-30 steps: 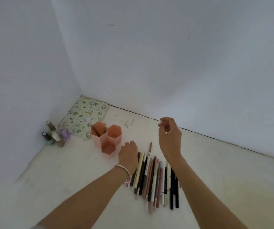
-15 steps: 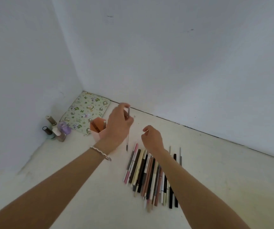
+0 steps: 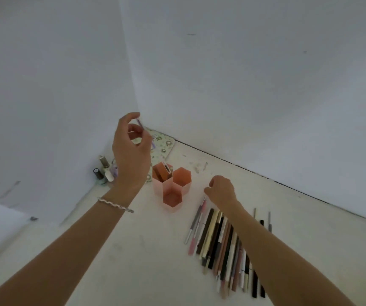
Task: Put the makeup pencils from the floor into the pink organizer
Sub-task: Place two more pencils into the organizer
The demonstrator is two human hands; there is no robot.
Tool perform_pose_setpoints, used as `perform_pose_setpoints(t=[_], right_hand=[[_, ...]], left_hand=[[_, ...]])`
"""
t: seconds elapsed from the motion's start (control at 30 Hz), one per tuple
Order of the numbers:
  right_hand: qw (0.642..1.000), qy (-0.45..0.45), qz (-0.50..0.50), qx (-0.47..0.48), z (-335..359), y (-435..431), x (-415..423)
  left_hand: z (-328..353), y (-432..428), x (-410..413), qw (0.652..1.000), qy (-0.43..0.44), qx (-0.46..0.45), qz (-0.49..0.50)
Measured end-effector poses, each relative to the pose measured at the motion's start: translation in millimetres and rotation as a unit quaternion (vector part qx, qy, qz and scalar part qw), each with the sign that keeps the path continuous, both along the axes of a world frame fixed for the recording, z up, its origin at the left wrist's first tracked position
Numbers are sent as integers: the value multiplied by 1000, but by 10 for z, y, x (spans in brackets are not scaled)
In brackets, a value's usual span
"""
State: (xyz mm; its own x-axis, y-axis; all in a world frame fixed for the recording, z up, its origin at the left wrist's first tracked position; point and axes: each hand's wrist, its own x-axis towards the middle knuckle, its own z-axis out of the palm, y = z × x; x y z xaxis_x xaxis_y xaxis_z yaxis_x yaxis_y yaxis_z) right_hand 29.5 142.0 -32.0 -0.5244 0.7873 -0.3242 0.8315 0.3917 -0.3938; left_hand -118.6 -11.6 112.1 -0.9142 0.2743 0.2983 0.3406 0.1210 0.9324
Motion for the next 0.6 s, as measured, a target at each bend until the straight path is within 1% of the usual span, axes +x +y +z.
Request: perform_pose_setpoints(t=[0.1, 0.23, 0.27, 0.33, 0.4, 0.5, 0.53, 0.6], right_hand=[[999, -25, 22, 2, 49, -87, -52], [997, -62, 46, 26, -88, -302, -124], [997, -59, 39, 25, -108, -320, -137], [999, -41, 12, -6, -109, -319, -138], [998, 2, -43, -44, -35, -262, -116], [979, 128, -149, -54, 240, -9, -64], [966, 179, -182, -47, 389, 92, -50], [926, 291, -239, -33, 732, 246, -61]], left_hand=[[26, -37, -64, 1000, -25, 13, 11], [-3, -62, -64, 1000, -21, 14, 3], [-7, -67, -69, 1000, -18, 11, 0], [-14, -78, -82, 1000, -13, 10, -3], [-4, -81, -101, 1000, -10, 13, -1], [15, -100, -184, 999, 0, 46, 15], [12, -103, -224, 998, 4, 60, 25], [-22, -100, -288, 996, 13, 79, 40]])
